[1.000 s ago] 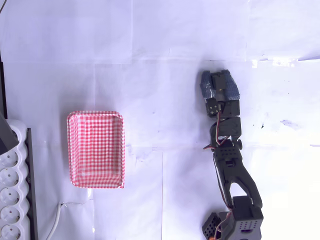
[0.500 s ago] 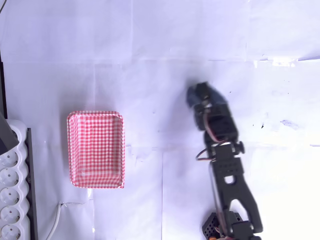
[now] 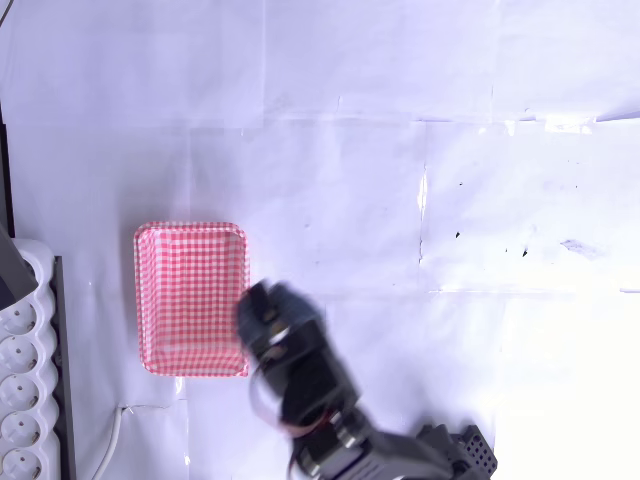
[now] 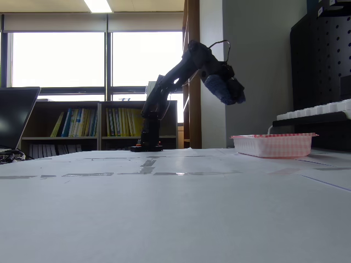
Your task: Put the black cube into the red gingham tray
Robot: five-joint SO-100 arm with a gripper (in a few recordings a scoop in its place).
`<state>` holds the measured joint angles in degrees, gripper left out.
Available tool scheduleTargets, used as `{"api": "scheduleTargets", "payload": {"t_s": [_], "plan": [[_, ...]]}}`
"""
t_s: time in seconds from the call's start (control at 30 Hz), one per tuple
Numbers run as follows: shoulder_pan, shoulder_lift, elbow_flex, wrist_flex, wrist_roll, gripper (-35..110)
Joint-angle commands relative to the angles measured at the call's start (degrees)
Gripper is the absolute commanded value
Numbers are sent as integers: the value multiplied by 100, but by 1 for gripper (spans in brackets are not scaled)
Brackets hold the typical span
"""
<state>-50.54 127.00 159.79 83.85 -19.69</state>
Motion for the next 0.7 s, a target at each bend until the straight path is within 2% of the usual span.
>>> {"api": "scheduleTargets", "payload": {"t_s": [0.0, 0.17, 0.43, 0.53, 0.67], "plan": [[-404, 316, 861, -396, -97, 0], [-615, 1046, 861, -1081, -70, 0], [-870, 2083, 1125, -1608, 264, 2], [-905, 2320, 1151, -1881, 316, 6], [-932, 2479, 1310, -1951, 431, 21]]}}
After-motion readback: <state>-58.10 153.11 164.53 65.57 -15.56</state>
